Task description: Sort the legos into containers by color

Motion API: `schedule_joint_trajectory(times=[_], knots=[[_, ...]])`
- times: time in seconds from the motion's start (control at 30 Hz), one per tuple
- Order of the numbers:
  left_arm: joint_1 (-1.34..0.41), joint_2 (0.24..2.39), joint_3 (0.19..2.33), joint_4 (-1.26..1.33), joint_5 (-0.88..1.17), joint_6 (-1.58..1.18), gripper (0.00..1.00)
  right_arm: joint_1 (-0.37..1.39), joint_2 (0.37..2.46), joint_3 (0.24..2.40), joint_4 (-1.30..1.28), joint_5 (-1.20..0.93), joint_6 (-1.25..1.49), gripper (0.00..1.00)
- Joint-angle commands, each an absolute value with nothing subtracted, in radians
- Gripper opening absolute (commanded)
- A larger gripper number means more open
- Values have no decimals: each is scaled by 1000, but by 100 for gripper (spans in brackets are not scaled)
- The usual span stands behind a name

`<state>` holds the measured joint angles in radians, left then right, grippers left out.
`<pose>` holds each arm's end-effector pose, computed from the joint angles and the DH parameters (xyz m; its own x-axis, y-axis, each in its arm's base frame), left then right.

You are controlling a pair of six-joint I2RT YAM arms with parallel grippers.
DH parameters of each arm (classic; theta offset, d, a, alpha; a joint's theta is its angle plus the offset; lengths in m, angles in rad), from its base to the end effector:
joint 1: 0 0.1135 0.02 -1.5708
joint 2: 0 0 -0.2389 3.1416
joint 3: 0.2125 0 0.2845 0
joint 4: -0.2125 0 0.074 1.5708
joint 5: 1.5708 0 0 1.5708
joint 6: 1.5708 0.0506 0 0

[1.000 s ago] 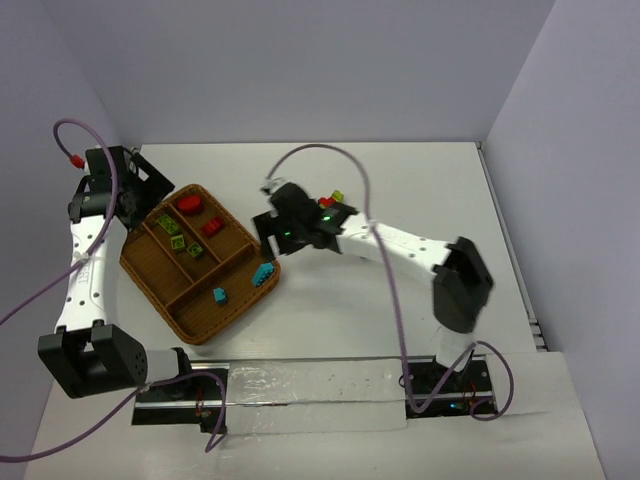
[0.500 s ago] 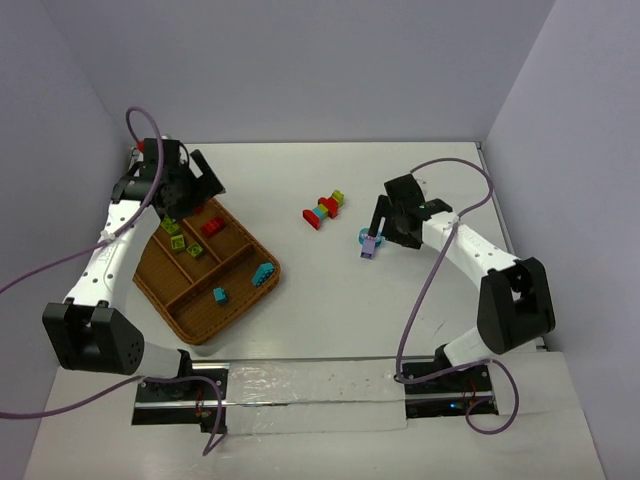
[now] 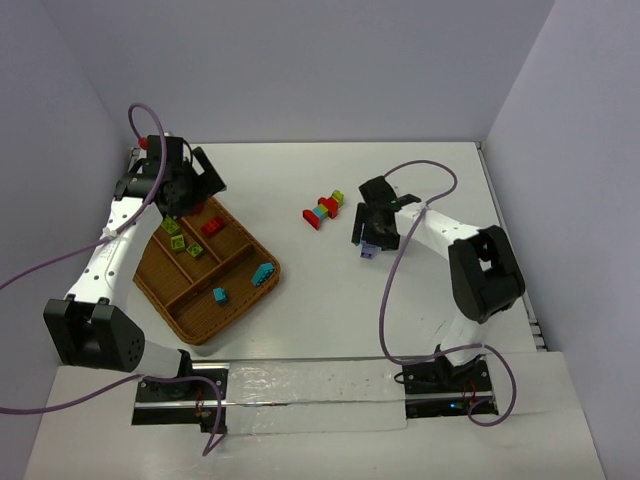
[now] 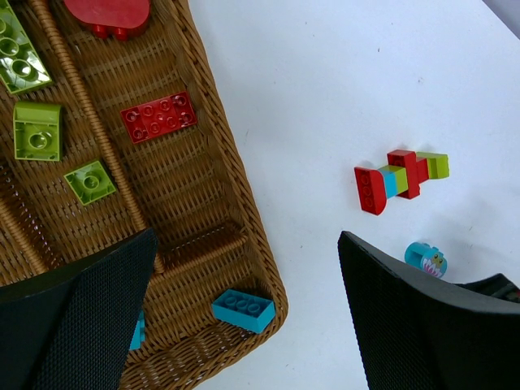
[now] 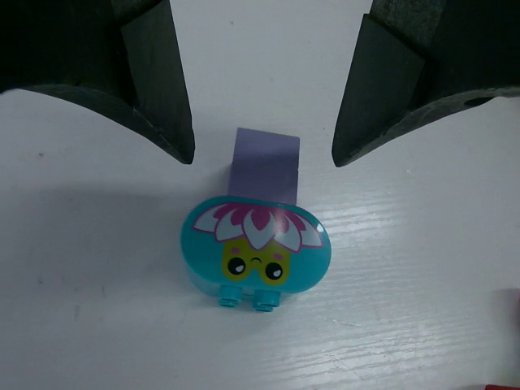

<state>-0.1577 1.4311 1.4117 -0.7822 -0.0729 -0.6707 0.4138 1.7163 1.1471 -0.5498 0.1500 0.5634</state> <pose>0.3487 -0.0517 0.3152 -0.6221 -0.5287 -0.5774 -0.3575 0.8480 -0.3913 0.3467 0.1440 0.1389 -0.8768 0.1917 -0.4409 0.1543 0.9808 0.1195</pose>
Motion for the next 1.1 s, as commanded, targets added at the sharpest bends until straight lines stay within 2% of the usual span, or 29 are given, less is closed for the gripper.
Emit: schedule_joint_trajectory(times=[0.0,0.07,0.13,0.17,0.3,0.33,0.37,0.43,0.6,0.67,0.8,1.07], knots=[[-167,1415,1443,-755,-89,-680,99,426,1775,1199,-528,215,573,73],[-167,1411,1436,-755,-88,-678,99,426,1799,1206,-522,210,572,69],[-167,1408,1436,-762,-94,-669,99,428,1825,1206,-520,210,572,61],[-167,1408,1436,-762,-95,-669,99,428,1827,1206,-515,213,572,61],[-167,1405,1445,-773,-85,-641,99,434,1790,1169,-478,179,552,30],[-167,1401,1448,-764,-21,-618,99,435,1758,1164,-460,119,530,18],[-167,1398,1449,-746,57,-580,99,437,1727,1158,-445,84,499,11],[-171,1402,1453,-719,191,-530,99,458,1671,1144,-425,30,473,4],[-269,1444,1463,-676,481,-456,99,540,1537,1124,-364,-93,368,0],[-357,1478,1436,-636,539,-472,99,580,1505,1124,-345,-125,341,0],[-413,1502,1336,-475,734,-548,99,625,1487,1137,-334,-153,297,0],[-442,1554,1304,-400,771,-594,99,653,1500,1183,-329,-188,296,0]])
